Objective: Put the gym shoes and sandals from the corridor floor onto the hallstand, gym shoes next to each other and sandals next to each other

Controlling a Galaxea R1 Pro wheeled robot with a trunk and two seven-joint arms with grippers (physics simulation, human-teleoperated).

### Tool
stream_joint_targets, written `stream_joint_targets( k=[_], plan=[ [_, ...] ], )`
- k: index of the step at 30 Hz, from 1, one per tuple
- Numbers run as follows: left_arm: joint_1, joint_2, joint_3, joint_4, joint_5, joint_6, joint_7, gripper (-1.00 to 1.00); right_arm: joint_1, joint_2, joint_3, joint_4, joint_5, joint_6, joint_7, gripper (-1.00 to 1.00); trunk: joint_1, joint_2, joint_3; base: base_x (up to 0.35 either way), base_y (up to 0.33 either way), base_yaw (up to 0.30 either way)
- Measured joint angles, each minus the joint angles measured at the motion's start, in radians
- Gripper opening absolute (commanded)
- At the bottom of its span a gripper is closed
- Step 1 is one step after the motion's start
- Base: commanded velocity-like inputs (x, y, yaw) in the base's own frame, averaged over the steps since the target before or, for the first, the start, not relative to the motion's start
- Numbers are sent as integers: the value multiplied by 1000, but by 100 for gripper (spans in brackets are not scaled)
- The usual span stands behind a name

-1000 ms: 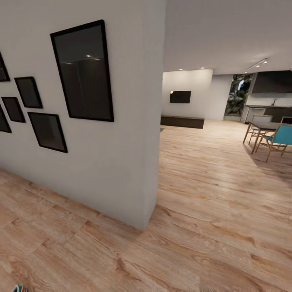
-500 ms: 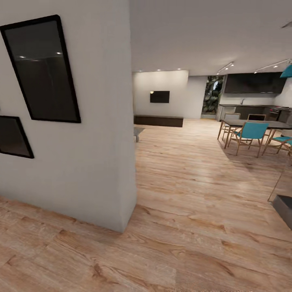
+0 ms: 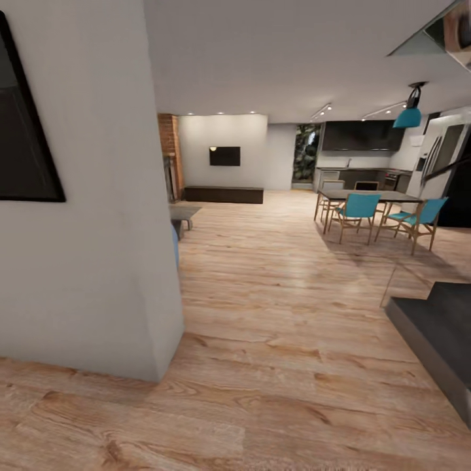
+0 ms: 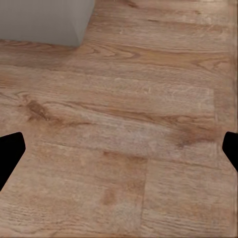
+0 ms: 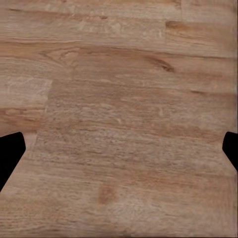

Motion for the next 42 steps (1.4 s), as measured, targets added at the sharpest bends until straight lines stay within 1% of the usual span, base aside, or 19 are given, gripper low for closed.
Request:
stream_joint_targets(
  k=[7, 12, 42],
  plan=[
    [0, 0, 2, 0, 1, 1, 0, 100, 0, 0, 0, 0, 0, 0, 0, 100, 0, 0, 0, -194, -222, -268],
    [0, 0, 3, 0, 1, 1, 0, 100, 0, 0, 0, 0, 0, 0, 0, 100, 0, 0, 0, -170, -116, -268],
    [0, 0, 3, 0, 1, 2, 0, 100, 0, 0, 0, 1, 0, 0, 0, 100, 0, 0, 0, -10, -6, -268]
  ],
)
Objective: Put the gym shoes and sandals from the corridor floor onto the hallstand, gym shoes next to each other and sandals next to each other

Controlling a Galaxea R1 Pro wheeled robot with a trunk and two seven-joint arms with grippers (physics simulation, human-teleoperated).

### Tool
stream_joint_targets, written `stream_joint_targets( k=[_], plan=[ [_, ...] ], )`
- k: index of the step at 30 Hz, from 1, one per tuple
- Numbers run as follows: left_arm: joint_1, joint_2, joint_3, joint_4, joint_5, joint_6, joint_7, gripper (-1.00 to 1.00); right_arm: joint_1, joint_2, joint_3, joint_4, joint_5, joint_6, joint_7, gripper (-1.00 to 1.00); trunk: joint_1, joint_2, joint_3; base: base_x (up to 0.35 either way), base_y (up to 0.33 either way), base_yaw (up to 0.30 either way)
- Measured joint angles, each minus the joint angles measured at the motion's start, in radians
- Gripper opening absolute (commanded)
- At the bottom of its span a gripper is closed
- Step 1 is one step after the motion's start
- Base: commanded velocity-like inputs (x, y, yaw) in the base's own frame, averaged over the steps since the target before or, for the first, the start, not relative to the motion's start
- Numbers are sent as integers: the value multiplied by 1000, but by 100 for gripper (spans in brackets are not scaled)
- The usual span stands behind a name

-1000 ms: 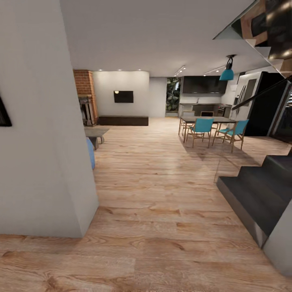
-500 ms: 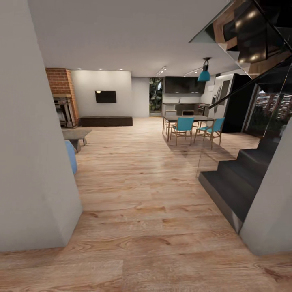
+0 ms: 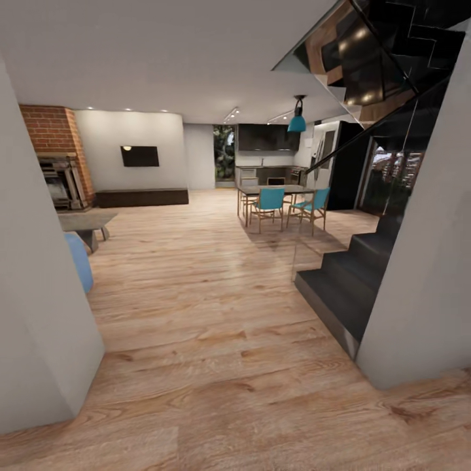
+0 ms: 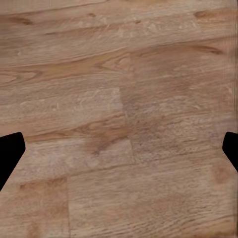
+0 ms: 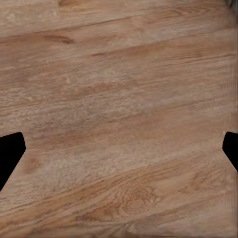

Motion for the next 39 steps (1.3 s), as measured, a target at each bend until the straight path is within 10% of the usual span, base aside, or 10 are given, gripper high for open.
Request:
stream_joint_targets(
  k=[39],
  plan=[
    [0, -1, 52, 0, 0, -1, 1, 100, 0, 0, 0, 0, 0, 0, 0, 100, 0, 0, 0, 0, 0, -268]
  ],
)
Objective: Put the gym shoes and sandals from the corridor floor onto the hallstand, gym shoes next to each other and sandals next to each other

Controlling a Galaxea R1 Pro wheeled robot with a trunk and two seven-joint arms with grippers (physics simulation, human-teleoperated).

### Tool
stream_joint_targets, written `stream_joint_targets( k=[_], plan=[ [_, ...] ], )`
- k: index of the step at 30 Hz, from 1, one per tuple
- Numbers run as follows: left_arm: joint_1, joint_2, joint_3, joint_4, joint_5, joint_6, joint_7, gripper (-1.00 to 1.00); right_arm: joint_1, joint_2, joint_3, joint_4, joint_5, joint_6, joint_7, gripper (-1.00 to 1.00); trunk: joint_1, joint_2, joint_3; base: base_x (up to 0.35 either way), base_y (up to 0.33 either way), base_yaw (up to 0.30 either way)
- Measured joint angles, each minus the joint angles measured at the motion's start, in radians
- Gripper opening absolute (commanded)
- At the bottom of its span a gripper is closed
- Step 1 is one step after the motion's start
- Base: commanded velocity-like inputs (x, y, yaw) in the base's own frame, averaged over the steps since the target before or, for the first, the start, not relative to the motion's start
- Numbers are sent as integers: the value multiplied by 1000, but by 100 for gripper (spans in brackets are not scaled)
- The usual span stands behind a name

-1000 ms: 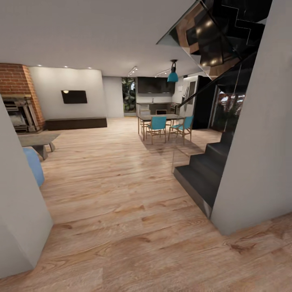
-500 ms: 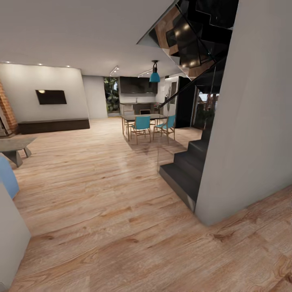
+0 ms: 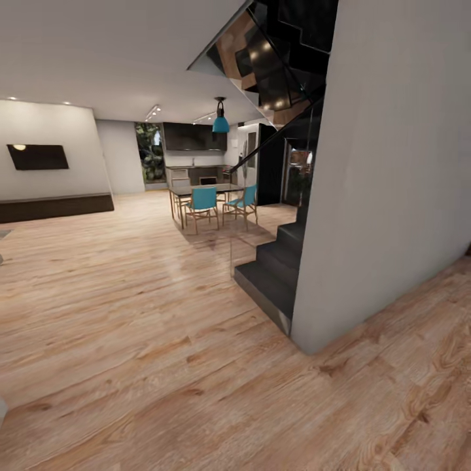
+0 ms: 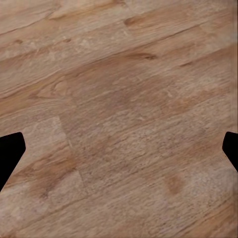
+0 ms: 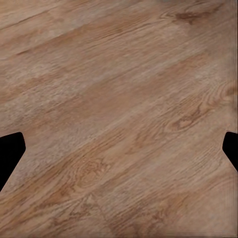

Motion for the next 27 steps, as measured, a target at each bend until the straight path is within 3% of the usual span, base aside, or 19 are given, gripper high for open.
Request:
stream_joint_targets(
  k=[27],
  plan=[
    [0, -1, -3, 0, -1, -1, -2, 100, 0, 0, 0, -1, 0, 0, 0, 100, 0, 0, 0, 0, 0, -268]
  ],
)
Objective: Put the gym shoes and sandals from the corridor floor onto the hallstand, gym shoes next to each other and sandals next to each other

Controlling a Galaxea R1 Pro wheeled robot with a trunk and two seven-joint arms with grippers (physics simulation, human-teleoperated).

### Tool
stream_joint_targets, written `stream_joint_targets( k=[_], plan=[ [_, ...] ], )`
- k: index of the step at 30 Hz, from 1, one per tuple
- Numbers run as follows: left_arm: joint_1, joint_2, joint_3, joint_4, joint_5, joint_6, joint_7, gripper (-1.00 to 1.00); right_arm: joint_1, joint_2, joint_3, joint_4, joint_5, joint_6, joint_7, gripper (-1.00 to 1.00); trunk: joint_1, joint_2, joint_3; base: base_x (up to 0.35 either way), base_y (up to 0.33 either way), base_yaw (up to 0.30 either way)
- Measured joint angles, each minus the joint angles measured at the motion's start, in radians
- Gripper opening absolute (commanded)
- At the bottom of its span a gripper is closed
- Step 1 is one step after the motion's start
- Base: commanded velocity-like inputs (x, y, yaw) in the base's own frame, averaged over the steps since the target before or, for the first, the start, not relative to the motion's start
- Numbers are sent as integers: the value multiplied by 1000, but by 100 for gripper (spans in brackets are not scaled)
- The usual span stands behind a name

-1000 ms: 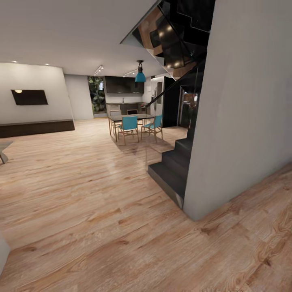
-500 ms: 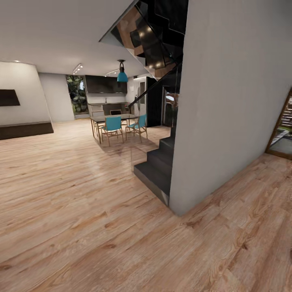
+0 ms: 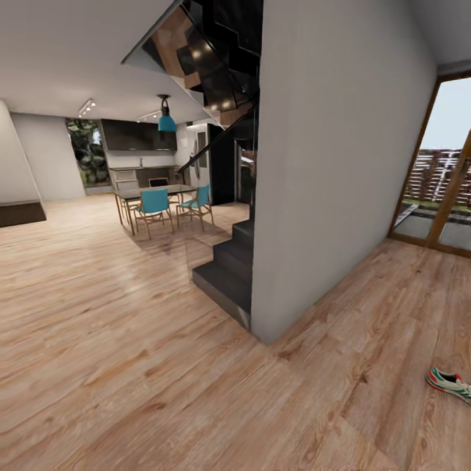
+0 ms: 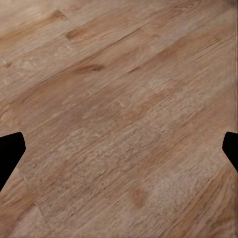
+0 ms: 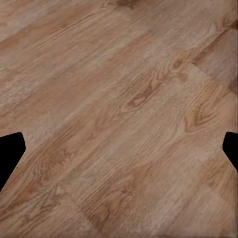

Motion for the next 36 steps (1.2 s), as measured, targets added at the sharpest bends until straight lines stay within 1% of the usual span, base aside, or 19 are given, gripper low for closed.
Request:
stream_joint_targets(
  k=[4, 8, 36],
  plan=[
    [0, 1, 0, 0, 0, 0, 0, 100, 0, 0, 0, 0, 0, 0, 0, 100, 0, 0, 0, 55, -27, -268],
    [0, 1, 1, 0, 0, 0, 0, 100, 0, 0, 0, 0, 0, 0, 0, 100, 0, 0, 0, 198, -148, -268],
    [0, 1, 3, 0, 0, 0, 0, 100, 0, 0, 0, 1, 0, 0, 0, 100, 0, 0, 0, 236, -175, -268]
  ],
)
